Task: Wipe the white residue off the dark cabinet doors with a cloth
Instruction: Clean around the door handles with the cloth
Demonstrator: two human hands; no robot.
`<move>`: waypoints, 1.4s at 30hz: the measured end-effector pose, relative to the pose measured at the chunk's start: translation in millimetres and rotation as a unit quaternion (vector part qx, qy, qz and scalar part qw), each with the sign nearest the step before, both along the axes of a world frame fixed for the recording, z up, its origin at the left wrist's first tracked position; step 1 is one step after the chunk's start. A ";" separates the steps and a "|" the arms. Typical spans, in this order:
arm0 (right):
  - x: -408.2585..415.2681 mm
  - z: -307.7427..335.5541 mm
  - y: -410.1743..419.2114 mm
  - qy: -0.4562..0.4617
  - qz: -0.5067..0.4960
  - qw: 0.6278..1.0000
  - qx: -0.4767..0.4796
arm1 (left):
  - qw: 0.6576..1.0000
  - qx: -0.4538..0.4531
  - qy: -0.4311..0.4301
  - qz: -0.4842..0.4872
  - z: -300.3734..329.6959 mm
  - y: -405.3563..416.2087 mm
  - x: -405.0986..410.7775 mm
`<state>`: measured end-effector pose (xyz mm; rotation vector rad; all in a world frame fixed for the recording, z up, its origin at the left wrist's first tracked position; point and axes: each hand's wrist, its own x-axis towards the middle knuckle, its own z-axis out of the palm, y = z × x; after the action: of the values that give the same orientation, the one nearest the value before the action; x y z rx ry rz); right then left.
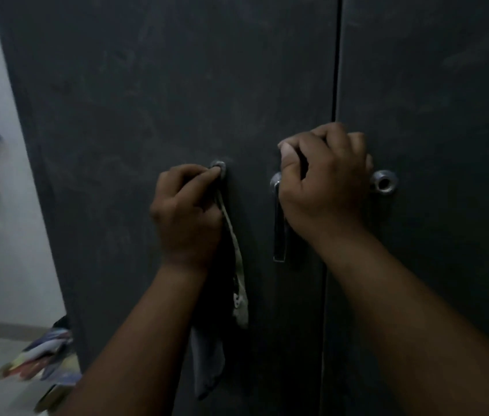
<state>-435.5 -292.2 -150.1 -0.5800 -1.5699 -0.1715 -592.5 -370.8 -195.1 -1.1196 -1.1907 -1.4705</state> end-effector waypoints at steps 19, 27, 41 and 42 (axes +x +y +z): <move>-40.7 12.5 -22.9 -0.132 -0.115 0.984 0.043 | 1.000 -0.022 0.018 -0.012 -15.2 2.2 10.2; -58.3 13.8 -21.7 -0.149 -0.215 0.961 0.086 | 0.998 0.012 -0.058 0.021 -4.0 -23.8 -46.8; -80.6 9.1 -31.6 -0.128 -0.237 0.961 0.055 | 0.996 0.020 -0.083 -0.003 -9.9 -35.6 -62.8; -81.1 8.1 -33.4 -0.131 -0.238 0.961 0.050 | 0.994 0.035 -0.103 -0.014 -3.2 -35.6 -62.5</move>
<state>-516.6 -325.6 -141.9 -0.8758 -1.6396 -0.7130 -655.1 -406.4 -198.3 -0.9584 -1.2570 -1.6688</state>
